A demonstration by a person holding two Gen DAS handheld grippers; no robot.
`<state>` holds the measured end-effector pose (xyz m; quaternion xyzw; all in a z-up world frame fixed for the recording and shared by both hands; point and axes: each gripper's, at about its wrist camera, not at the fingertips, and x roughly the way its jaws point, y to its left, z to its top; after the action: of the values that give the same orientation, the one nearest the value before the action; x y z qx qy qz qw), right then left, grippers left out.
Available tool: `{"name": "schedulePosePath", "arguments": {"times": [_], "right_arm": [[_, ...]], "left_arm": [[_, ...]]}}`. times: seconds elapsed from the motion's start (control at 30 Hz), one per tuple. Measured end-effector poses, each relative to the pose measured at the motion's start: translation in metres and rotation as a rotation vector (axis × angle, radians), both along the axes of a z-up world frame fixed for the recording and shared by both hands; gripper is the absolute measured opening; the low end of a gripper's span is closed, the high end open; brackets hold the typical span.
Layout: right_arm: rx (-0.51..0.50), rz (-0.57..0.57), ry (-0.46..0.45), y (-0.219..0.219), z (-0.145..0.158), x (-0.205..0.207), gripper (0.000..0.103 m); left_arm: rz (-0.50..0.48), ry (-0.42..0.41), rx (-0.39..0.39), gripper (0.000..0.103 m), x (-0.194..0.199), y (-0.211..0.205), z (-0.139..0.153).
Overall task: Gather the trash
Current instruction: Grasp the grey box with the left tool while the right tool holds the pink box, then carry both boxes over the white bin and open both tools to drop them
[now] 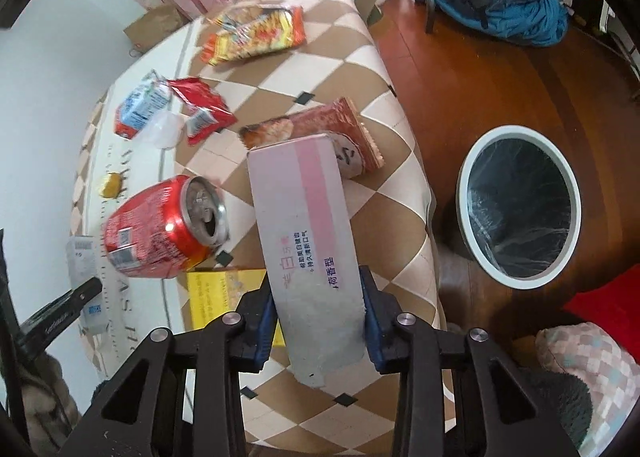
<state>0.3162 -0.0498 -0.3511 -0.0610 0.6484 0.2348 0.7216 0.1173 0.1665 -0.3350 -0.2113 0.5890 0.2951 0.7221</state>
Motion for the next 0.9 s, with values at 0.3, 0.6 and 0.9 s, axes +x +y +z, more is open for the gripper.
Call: {"name": "schedulePosePath", "arguments": {"times": [0.3,0.6,0.9], "right_arm": [[0.141,0.008,-0.077,-0.041,0.066,-0.024,0.038],[0.213,-0.106,-0.168,-0.146,0.133,0.011,0.038],[0.092,-0.276,-0.144,-0.264,0.091,0.083,0.038]], "left_arm": [[-0.069,-0.164,0.069,0.031,0.000,-0.054,0.086],[-0.261,-0.334,-0.009,0.031,0.093,-0.150,0.134],[-0.487,-0.291,-0.223,0.031,0.239,-0.263,0.078]]}}
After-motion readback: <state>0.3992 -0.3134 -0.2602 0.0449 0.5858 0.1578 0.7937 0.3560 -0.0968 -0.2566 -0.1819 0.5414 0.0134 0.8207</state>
